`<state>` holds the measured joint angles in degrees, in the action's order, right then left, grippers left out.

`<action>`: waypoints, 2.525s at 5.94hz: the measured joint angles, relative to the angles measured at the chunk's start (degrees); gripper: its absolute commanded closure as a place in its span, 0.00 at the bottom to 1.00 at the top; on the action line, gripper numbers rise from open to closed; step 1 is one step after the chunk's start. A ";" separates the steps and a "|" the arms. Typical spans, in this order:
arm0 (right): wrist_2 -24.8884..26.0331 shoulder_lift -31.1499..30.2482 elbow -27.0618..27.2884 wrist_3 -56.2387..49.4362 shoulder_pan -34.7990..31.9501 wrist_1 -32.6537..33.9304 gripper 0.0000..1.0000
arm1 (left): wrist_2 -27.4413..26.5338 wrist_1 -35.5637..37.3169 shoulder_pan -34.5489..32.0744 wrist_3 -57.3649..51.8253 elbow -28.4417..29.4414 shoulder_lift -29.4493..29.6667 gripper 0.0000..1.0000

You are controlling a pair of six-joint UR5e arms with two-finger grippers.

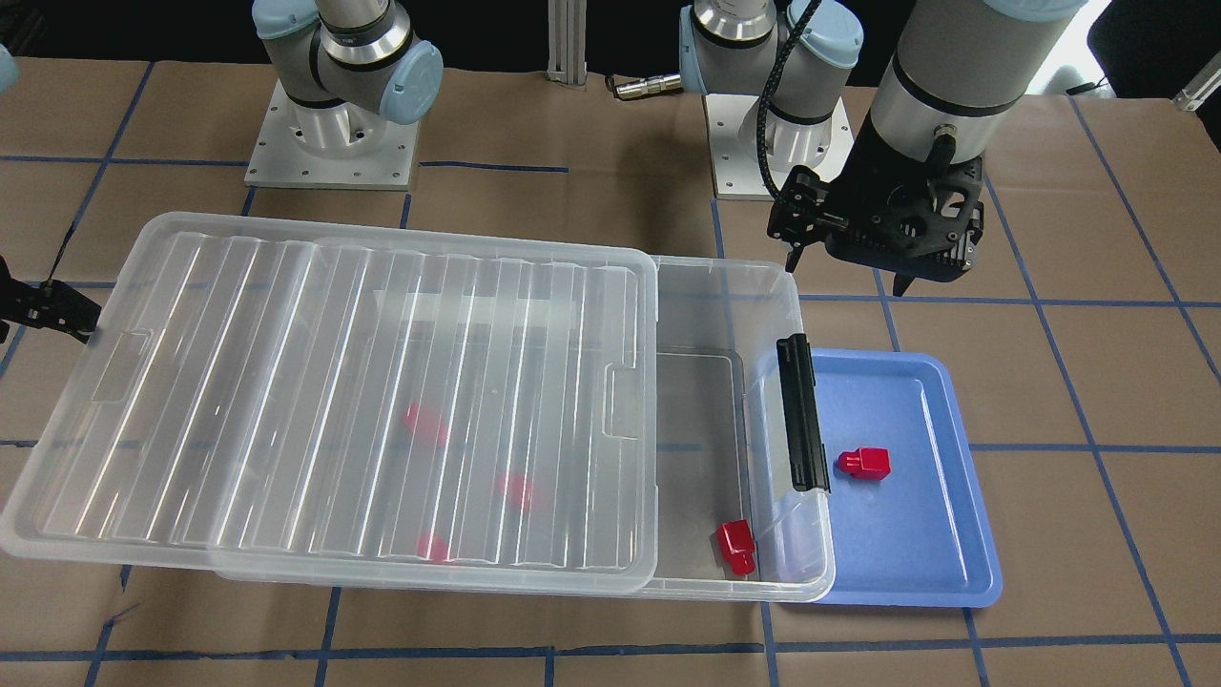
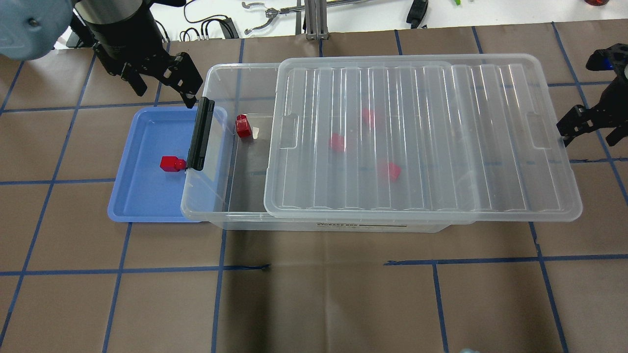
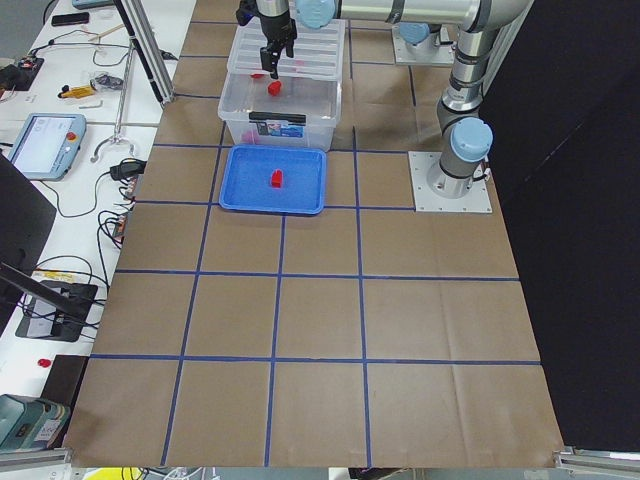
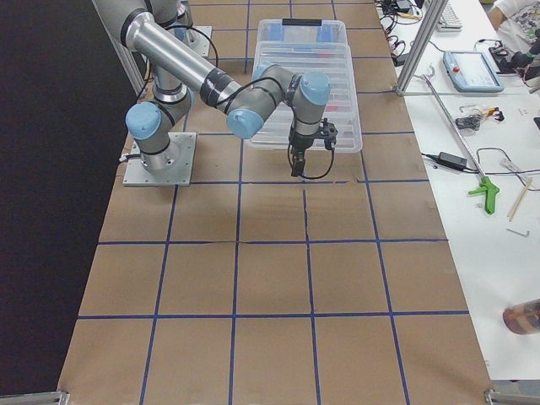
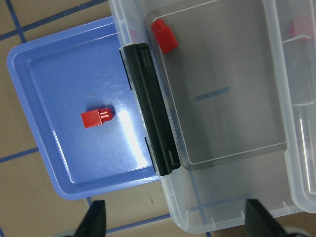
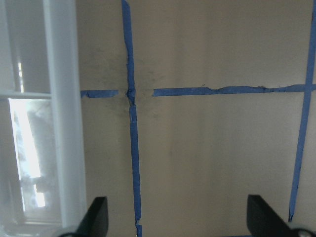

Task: Place red block in blue tray from box

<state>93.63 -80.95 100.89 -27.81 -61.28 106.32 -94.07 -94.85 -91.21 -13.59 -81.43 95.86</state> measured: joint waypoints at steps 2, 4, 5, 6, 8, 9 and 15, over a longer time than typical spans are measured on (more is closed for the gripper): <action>-1.00 0.00 0.00 0.05 -2.41 0.01 0.00 | -0.38 2.11 0.31 2.98 -3.02 -2.32 0.02; -1.99 0.00 0.07 0.21 -3.92 0.07 0.00 | -0.23 2.45 0.55 5.31 -3.64 -3.18 0.02; -3.05 0.00 0.21 0.27 -4.54 0.07 0.00 | -0.20 2.41 0.58 6.03 -3.70 -3.36 0.02; -3.53 0.00 0.55 0.35 -5.54 0.22 0.00 | -0.22 2.39 0.63 6.29 -3.76 -3.51 0.02; -3.80 -0.03 1.16 0.46 -7.25 0.45 0.00 | 0.68 2.45 0.86 7.80 -3.79 -3.68 0.02; -4.57 -0.06 1.33 0.50 -7.69 0.46 0.00 | 2.20 2.53 1.06 8.37 -3.76 -3.65 0.02; -6.13 -0.82 0.18 0.80 -10.82 0.53 0.00 | 3.41 2.65 1.20 8.05 -3.65 -3.31 0.02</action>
<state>87.50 -81.77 101.08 -27.01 -72.10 106.84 -90.66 -92.20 -90.01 -5.55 -85.09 92.55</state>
